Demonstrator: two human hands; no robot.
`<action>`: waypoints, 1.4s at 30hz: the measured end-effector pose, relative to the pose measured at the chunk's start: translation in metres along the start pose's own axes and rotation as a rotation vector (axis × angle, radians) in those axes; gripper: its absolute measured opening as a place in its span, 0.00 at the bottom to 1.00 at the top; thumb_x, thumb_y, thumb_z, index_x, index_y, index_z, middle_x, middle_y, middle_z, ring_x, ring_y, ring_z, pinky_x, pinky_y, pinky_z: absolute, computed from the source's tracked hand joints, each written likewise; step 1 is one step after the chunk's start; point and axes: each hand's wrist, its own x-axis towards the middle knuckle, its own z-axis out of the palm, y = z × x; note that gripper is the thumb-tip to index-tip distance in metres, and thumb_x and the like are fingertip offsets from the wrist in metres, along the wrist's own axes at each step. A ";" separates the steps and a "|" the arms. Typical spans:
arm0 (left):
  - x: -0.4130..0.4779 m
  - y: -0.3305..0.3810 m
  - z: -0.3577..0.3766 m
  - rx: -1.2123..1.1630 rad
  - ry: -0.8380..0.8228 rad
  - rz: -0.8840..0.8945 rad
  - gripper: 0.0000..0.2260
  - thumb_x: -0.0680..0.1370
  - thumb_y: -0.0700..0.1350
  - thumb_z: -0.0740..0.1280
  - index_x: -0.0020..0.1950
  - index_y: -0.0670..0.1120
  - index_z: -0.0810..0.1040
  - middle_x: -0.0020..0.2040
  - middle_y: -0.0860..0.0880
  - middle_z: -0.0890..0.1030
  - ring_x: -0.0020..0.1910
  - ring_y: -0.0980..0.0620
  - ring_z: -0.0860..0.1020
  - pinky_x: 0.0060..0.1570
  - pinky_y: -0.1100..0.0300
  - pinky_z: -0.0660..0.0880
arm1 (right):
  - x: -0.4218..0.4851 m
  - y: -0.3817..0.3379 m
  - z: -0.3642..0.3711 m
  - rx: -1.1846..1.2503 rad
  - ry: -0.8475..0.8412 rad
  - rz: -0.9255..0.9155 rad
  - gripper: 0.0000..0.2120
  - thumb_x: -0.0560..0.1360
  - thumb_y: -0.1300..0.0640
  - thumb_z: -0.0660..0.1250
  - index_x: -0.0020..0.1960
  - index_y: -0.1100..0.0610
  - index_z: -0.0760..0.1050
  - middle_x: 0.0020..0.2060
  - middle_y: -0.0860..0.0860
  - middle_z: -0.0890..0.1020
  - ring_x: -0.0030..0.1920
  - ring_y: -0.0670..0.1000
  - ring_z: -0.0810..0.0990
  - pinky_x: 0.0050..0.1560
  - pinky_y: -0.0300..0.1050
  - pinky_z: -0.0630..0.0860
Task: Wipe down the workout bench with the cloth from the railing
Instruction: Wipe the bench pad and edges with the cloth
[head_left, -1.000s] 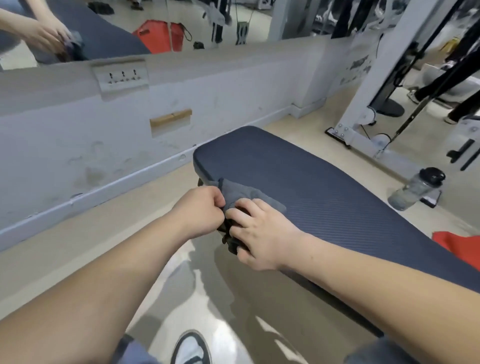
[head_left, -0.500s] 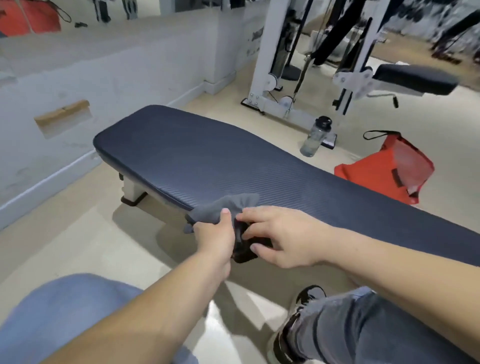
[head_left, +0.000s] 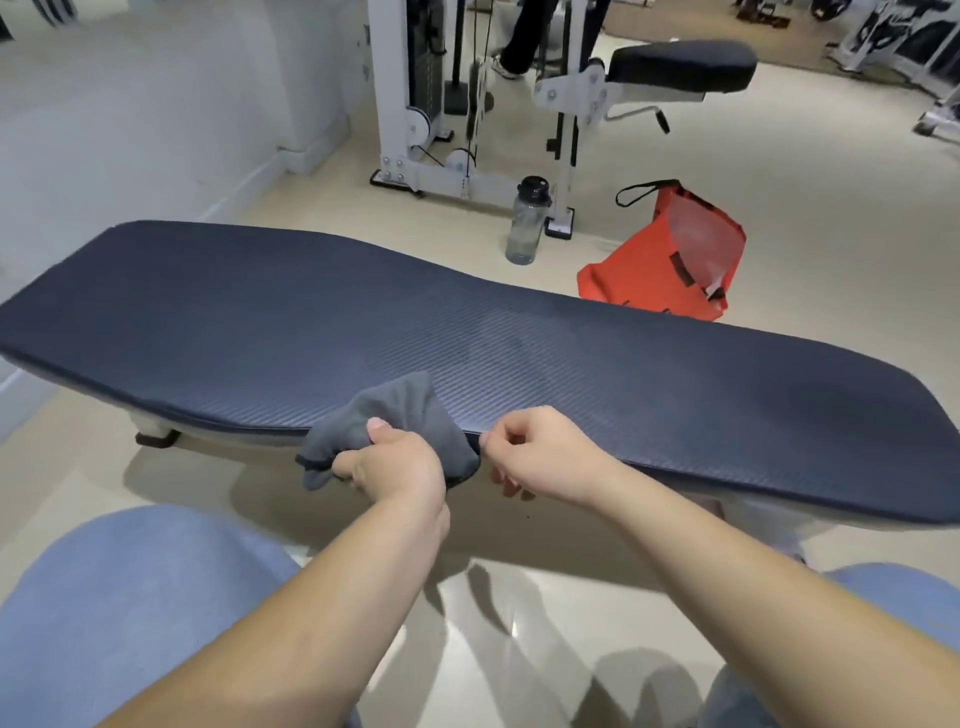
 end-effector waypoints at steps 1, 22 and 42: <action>-0.014 -0.010 0.011 0.012 -0.048 0.018 0.26 0.85 0.55 0.54 0.74 0.38 0.57 0.74 0.36 0.68 0.69 0.35 0.72 0.66 0.45 0.68 | -0.003 0.008 -0.004 0.051 -0.003 0.024 0.16 0.79 0.49 0.63 0.36 0.58 0.75 0.34 0.55 0.85 0.32 0.50 0.83 0.37 0.50 0.81; -0.257 -0.109 0.132 0.517 -1.101 -0.094 0.08 0.83 0.47 0.60 0.54 0.44 0.76 0.35 0.50 0.80 0.27 0.57 0.76 0.27 0.65 0.68 | -0.128 0.208 -0.107 0.859 0.659 0.626 0.36 0.71 0.31 0.69 0.54 0.66 0.81 0.39 0.55 0.86 0.40 0.55 0.86 0.51 0.53 0.84; -0.242 -0.066 0.193 0.924 -1.172 1.153 0.11 0.79 0.43 0.63 0.57 0.51 0.82 0.52 0.53 0.83 0.53 0.50 0.81 0.55 0.58 0.76 | -0.101 0.285 -0.211 0.901 1.413 1.055 0.26 0.84 0.47 0.54 0.77 0.60 0.62 0.76 0.60 0.63 0.74 0.66 0.65 0.76 0.60 0.62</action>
